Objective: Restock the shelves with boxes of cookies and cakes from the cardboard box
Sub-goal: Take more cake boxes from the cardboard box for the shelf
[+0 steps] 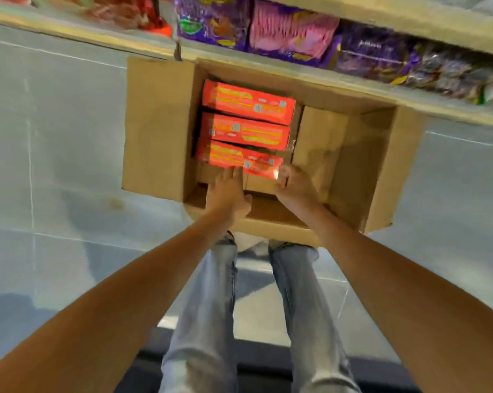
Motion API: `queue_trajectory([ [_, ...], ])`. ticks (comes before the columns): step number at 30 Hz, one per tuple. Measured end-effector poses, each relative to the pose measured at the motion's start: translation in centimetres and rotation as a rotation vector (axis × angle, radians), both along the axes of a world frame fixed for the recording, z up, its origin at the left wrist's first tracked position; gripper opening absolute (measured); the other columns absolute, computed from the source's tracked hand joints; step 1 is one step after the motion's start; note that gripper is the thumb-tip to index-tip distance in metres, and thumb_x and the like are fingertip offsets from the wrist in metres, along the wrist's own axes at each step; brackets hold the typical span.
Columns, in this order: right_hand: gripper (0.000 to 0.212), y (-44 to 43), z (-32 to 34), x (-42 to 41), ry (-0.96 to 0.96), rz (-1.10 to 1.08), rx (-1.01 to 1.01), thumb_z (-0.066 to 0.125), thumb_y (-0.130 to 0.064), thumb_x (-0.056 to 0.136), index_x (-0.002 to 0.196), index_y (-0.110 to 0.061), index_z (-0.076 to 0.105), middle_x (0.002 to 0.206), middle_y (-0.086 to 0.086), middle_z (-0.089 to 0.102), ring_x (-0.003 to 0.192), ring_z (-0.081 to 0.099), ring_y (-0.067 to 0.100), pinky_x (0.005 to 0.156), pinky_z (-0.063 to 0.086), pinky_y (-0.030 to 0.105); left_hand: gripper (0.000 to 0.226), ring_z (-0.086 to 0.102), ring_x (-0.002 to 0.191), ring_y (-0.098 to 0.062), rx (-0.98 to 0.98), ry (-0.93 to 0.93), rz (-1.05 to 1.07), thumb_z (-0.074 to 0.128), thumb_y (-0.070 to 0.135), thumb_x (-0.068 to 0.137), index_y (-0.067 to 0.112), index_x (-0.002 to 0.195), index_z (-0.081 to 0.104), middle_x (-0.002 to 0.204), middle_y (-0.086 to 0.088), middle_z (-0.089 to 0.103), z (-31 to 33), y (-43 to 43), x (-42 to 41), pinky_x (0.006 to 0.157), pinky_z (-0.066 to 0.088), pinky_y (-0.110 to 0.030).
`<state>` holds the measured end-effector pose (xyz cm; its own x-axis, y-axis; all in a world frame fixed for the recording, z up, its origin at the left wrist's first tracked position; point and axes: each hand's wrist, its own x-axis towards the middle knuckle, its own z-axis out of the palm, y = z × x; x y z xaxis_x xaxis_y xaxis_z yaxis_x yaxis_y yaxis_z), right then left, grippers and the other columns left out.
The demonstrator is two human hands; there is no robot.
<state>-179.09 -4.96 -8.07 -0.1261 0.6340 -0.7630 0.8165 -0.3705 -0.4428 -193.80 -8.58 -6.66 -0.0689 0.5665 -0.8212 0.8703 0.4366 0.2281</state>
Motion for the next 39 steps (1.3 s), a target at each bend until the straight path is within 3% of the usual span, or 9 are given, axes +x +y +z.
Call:
queue_trajectory([
  [3,0.047,0.3,-6.9,-0.7,-0.095,0.137,0.093,0.059,-0.014,0.081,0.126,-0.018,0.046,0.127,0.007,0.045,0.117,0.045,0.024,0.087,0.049,0.040,0.080,0.010,0.145,-0.030,0.075,0.087,-0.146,0.057,0.024,0.088,0.013,0.150,0.007,0.158,-0.010,0.007,-6.8,0.6,-0.4,0.116,0.018,-0.049],
  [7,0.075,0.4,-13.4,-1.3,-0.186,0.288,0.187,0.068,-0.024,0.081,0.144,-0.016,0.027,0.145,0.010,0.028,0.136,0.025,0.030,0.110,0.035,0.043,0.081,0.005,0.147,-0.031,0.169,0.162,-0.381,0.058,0.018,0.087,0.013,0.149,0.005,0.157,-0.012,0.007,-13.8,1.6,-0.4,0.118,0.010,-0.051],
  [13,0.085,-0.5,-18.6,-0.9,-0.276,0.465,0.186,0.072,-0.033,0.080,0.145,-0.017,0.020,0.144,0.012,0.026,0.138,0.023,0.029,0.111,0.031,0.042,0.057,0.052,0.120,-0.028,0.474,0.283,-0.502,0.066,0.022,0.076,0.018,0.128,0.042,0.130,-0.008,0.053,-20.1,0.4,-0.8,0.103,0.043,-0.045],
  [16,0.081,-0.5,-18.2,-0.7,-0.263,0.456,0.207,0.074,-0.029,0.079,0.143,-0.018,0.025,0.141,0.012,0.032,0.136,0.026,0.028,0.104,0.041,0.040,0.053,0.052,0.120,-0.028,0.499,0.286,-0.504,0.066,0.024,0.079,0.017,0.127,0.047,0.126,-0.008,0.055,-19.6,0.7,-1.1,0.103,0.041,-0.045],
  [19,0.081,-0.3,-16.5,0.0,-0.174,0.424,0.155,0.076,-0.028,0.077,0.142,-0.019,0.029,0.137,0.010,0.037,0.133,0.030,0.026,0.099,0.045,0.039,0.061,0.029,0.137,-0.033,0.341,0.125,-0.483,0.057,0.022,0.089,0.014,0.142,0.028,0.143,-0.012,0.036,-17.8,1.3,-1.5,0.114,0.019,-0.050],
  [22,0.084,0.3,-13.6,1.3,-0.086,0.386,0.106,0.078,-0.035,0.073,0.141,-0.020,0.031,0.135,0.008,0.040,0.130,0.034,0.023,0.102,0.044,0.039,0.072,0.025,0.140,-0.031,0.258,0.013,-0.499,0.061,0.032,0.087,0.014,0.146,0.022,0.148,-0.011,0.032,-15.1,1.7,-2.0,0.117,0.014,-0.050],
  [28,0.091,1.5,-4.5,4.4,0.111,0.068,-0.144,0.077,-0.027,0.078,0.146,-0.024,0.017,0.138,-0.001,0.040,0.128,0.043,0.013,0.099,0.042,0.035,0.080,0.026,0.137,-0.030,0.093,-0.230,-0.401,0.064,0.043,0.084,0.021,0.148,0.022,0.149,-0.008,0.032,-7.0,4.0,-2.1,0.113,0.025,-0.044],
  [34,0.058,3.6,4.5,6.4,0.264,-0.280,-0.266,0.075,-0.025,0.079,0.129,-0.014,0.047,0.110,-0.003,0.066,0.094,0.065,0.007,0.067,0.048,0.011,0.065,0.045,0.128,-0.023,0.007,-0.437,-0.231,0.062,0.049,0.083,0.028,0.140,0.040,0.140,-0.003,0.049,3.1,7.2,-1.6,0.109,0.035,-0.033],
  [39,0.057,5.2,14.4,7.9,0.300,-0.311,-0.279,0.072,-0.057,0.072,0.115,-0.021,0.061,0.100,-0.001,0.073,0.088,0.071,0.017,0.089,0.054,0.038,0.061,0.063,0.105,-0.022,-0.094,-0.481,-0.058,0.048,0.066,0.080,0.023,0.122,0.057,0.117,-0.002,0.066,14.2,8.3,-0.7,0.094,0.052,-0.045],
])
